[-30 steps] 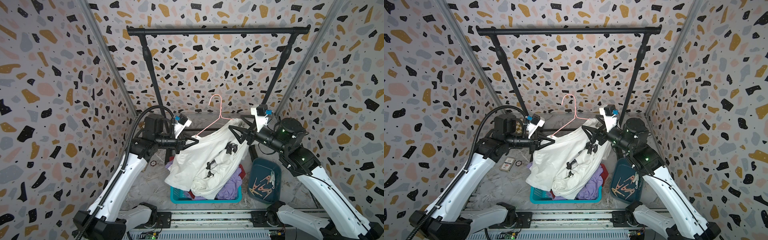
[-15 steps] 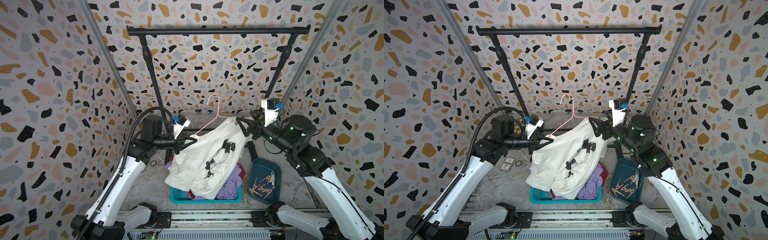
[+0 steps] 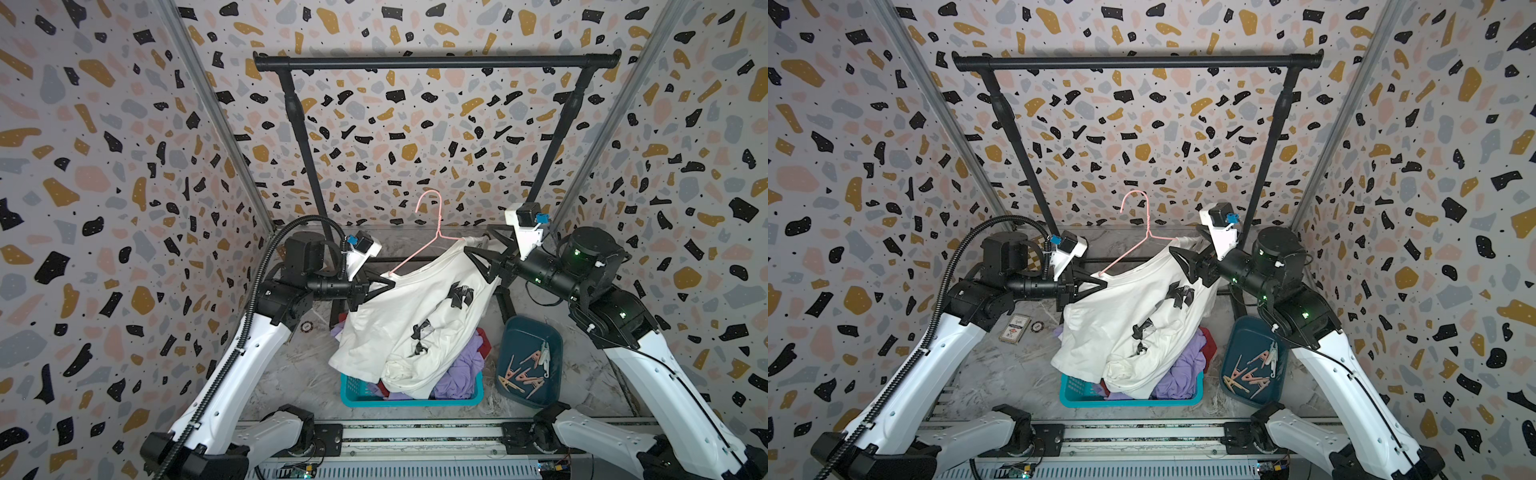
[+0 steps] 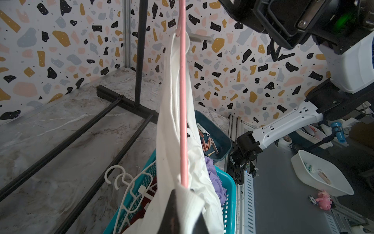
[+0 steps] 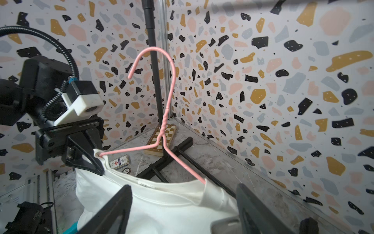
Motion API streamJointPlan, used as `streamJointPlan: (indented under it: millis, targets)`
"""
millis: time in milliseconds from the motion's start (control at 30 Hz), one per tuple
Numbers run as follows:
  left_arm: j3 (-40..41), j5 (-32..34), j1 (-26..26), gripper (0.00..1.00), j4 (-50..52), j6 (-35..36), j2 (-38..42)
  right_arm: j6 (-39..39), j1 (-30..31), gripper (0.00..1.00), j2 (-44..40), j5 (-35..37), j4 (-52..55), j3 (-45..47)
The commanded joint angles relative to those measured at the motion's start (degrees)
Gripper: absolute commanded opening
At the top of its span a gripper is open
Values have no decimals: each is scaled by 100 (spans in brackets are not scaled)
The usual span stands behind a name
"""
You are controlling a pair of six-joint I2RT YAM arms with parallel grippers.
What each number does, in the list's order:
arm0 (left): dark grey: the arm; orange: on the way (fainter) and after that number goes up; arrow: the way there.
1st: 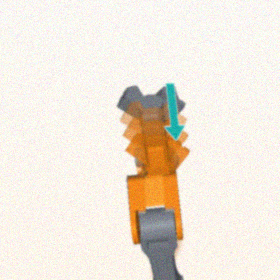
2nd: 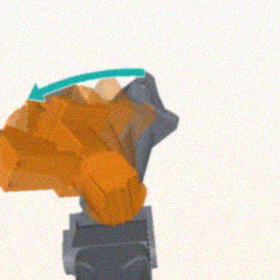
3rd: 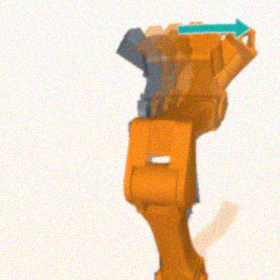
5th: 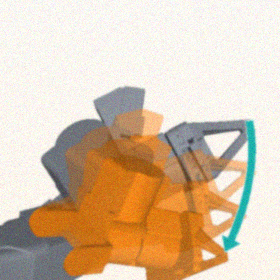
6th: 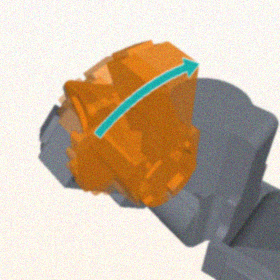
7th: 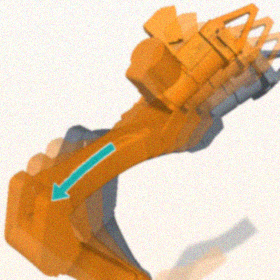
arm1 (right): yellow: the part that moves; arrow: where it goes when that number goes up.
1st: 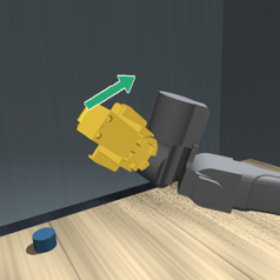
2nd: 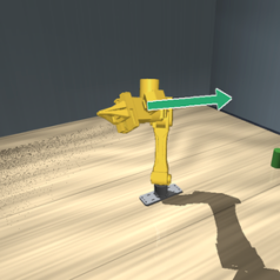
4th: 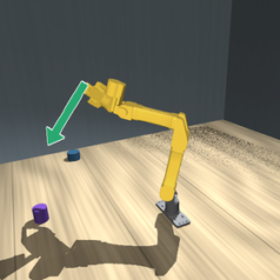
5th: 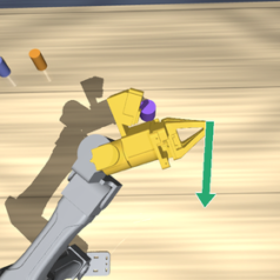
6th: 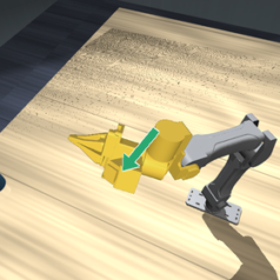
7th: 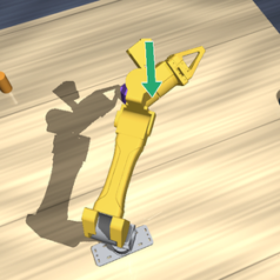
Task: Use clothespins to secure the t-shirt on both sides of the hanger
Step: Adjust the hanger.
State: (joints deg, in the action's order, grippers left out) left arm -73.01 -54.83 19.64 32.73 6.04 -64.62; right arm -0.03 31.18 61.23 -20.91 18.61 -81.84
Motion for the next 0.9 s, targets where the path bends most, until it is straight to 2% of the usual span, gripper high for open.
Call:
streamJointPlan:
  millis: [0,267,433,867]
  targets:
    - [-78,-283,69,0,-179,204,72,-342,-12,80,278,-708,-432,-283]
    - [-78,-173,132,0,-91,324,89,-199,-8,77,836,-1320,-863,-541]
    - [-66,-215,129,0,-96,346,73,-180,-15,70,917,-1451,-1024,-578]
    - [-104,-197,150,0,-65,389,23,-209,-15,34,1162,-1853,-1138,-698]
